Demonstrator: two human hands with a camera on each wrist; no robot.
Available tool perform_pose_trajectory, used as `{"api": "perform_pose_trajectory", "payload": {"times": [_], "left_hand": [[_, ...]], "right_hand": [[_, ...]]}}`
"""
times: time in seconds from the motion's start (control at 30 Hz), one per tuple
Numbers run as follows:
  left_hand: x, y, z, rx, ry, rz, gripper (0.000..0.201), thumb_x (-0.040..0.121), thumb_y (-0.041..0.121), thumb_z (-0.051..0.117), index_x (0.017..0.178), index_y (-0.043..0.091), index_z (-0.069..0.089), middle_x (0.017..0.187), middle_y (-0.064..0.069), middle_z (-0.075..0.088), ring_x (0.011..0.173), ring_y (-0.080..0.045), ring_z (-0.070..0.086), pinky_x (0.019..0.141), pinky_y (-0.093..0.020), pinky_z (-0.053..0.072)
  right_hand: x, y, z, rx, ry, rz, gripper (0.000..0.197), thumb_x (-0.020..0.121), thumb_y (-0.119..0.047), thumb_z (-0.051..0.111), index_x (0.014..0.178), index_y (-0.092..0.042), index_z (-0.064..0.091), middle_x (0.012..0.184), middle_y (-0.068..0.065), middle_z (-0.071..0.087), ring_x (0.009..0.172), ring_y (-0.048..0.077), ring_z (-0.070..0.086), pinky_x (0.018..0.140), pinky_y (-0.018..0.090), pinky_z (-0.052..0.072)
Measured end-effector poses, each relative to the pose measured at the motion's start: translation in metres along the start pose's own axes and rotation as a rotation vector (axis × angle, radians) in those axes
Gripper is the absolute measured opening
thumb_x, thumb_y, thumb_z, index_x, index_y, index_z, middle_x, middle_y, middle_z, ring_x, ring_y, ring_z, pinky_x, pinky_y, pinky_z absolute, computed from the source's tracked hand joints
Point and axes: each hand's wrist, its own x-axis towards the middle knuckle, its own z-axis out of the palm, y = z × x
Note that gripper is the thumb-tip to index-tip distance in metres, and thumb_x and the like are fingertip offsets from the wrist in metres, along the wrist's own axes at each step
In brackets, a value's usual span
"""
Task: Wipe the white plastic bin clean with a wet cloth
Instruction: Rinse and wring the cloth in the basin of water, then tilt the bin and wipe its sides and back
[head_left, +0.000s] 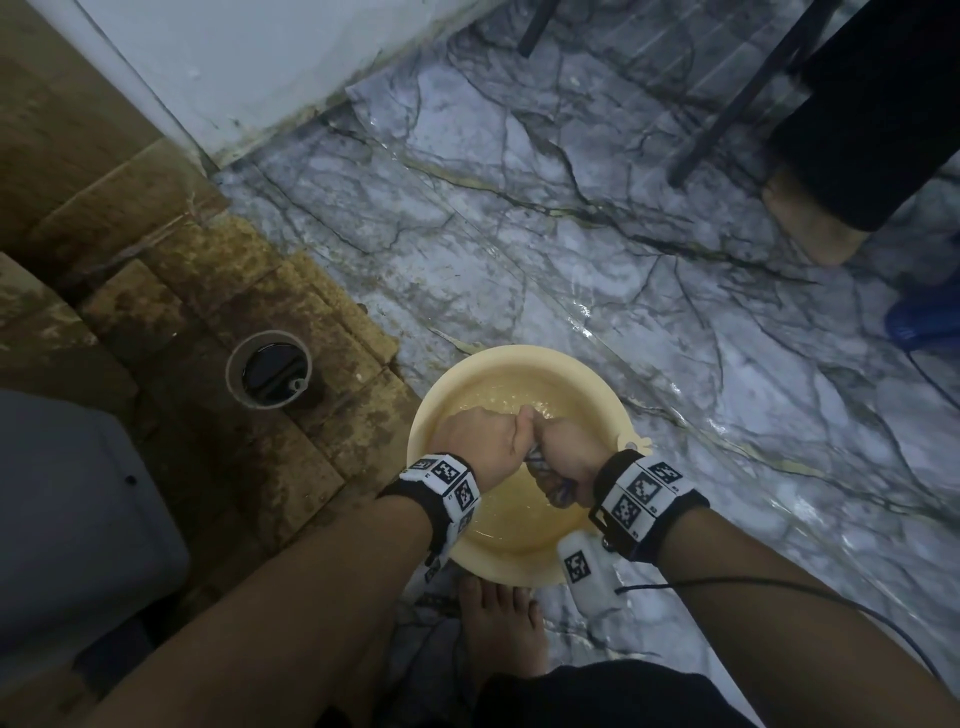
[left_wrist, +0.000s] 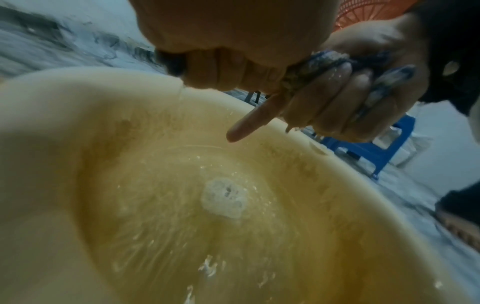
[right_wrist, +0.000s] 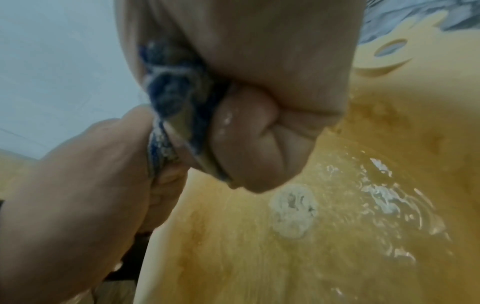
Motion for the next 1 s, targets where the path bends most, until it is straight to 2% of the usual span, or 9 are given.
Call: {"api": "perform_pose_trajectory", "payload": {"times": [0.13,0.23,0.3,0.4,0.5,0.63,0.77,0.83,1.0], "left_hand": [[0.002,0.0,-0.001,-0.239,-0.092,-0.167,0.058,0.103,0.043,0.021,0.062,0.015,0.05,0.061,-0.005,0.053,0.06,-0.026,0.052,0.057,-0.031,0.036],[0.0,-0.006,-0.006,-0.473,-0.177,-0.272,0.055,0.101,0.051,0.028,0.061,0.019,0.048,0.061,-0.003,0.05,0.06,-0.026,0.05,0.06,-0.03,0.037],[-0.005,-0.009,-0.015,-0.596,-0.256,-0.34,0.046,0.098,0.052,0.038,0.069,0.02,0.053,0.066,-0.004,0.054,0.058,-0.022,0.05,0.059,-0.029,0.041],[-0.014,-0.006,-0.032,-0.816,-0.333,-0.432,0.024,0.097,0.04,0.053,0.085,0.019,0.06,0.071,-0.002,0.054,0.057,-0.015,0.047,0.049,-0.025,0.041],[-0.021,0.002,-0.052,-0.92,-0.262,-0.434,0.017,0.096,0.03,0.059,0.087,0.016,0.063,0.072,-0.004,0.055,0.06,-0.013,0.05,0.046,-0.023,0.042],[-0.029,0.013,-0.08,-0.981,-0.207,-0.425,0.012,0.093,0.023,0.063,0.086,0.015,0.067,0.071,-0.01,0.059,0.054,-0.015,0.051,0.045,-0.023,0.042],[-0.043,0.024,-0.107,-0.971,-0.197,-0.42,0.02,0.092,0.028,0.063,0.088,0.008,0.065,0.079,-0.014,0.058,0.055,-0.017,0.053,0.048,-0.026,0.042],[-0.054,0.03,-0.123,-0.982,-0.167,-0.419,0.027,0.092,0.036,0.06,0.084,0.01,0.065,0.073,-0.009,0.061,0.055,-0.016,0.056,0.05,-0.025,0.044],[-0.096,0.046,-0.174,-0.993,-0.052,-0.375,0.053,0.096,0.054,0.048,0.084,0.006,0.067,0.064,-0.008,0.067,0.05,-0.016,0.062,0.05,-0.024,0.051]], "right_hand": [[0.006,0.005,-0.007,-0.07,0.078,-0.122,0.056,0.096,-0.063,0.03,0.086,-0.019,0.063,0.052,0.009,0.051,0.038,0.017,0.042,0.042,0.023,0.04],[0.005,0.011,-0.016,-0.121,0.076,-0.222,0.048,0.098,-0.058,0.034,0.114,-0.024,0.063,0.088,0.016,0.072,0.069,0.026,0.067,0.059,0.033,0.054],[-0.005,0.013,-0.022,-0.165,0.075,-0.267,0.042,0.098,-0.052,0.042,0.113,-0.02,0.064,0.095,0.012,0.073,0.082,0.027,0.07,0.068,0.037,0.057],[-0.02,0.012,-0.031,-0.234,0.11,-0.377,0.025,0.098,-0.038,0.053,0.106,-0.019,0.066,0.086,0.005,0.071,0.071,0.019,0.067,0.059,0.029,0.054],[-0.04,0.004,-0.037,-0.231,0.081,-0.44,0.02,0.096,-0.019,0.059,0.116,-0.015,0.063,0.078,0.005,0.069,0.058,0.01,0.06,0.051,0.022,0.046],[-0.072,-0.015,-0.039,-0.327,0.021,-0.502,0.014,0.092,-0.005,0.062,0.105,-0.01,0.067,0.075,0.011,0.073,0.056,0.021,0.055,0.048,0.025,0.046],[-0.099,-0.037,-0.037,-0.355,0.05,-0.555,0.009,0.092,0.002,0.058,0.099,-0.003,0.056,0.075,0.016,0.073,0.056,0.025,0.059,0.049,0.032,0.046],[-0.116,-0.051,-0.034,-0.379,0.053,-0.62,0.011,0.092,0.005,0.056,0.095,-0.005,0.053,0.077,0.018,0.072,0.051,0.015,0.06,0.05,0.032,0.045],[-0.172,-0.095,-0.013,-0.487,0.109,-0.835,0.023,0.089,0.005,0.057,0.081,-0.016,0.052,0.077,0.002,0.054,0.066,0.009,0.054,0.06,0.033,0.049]]}}
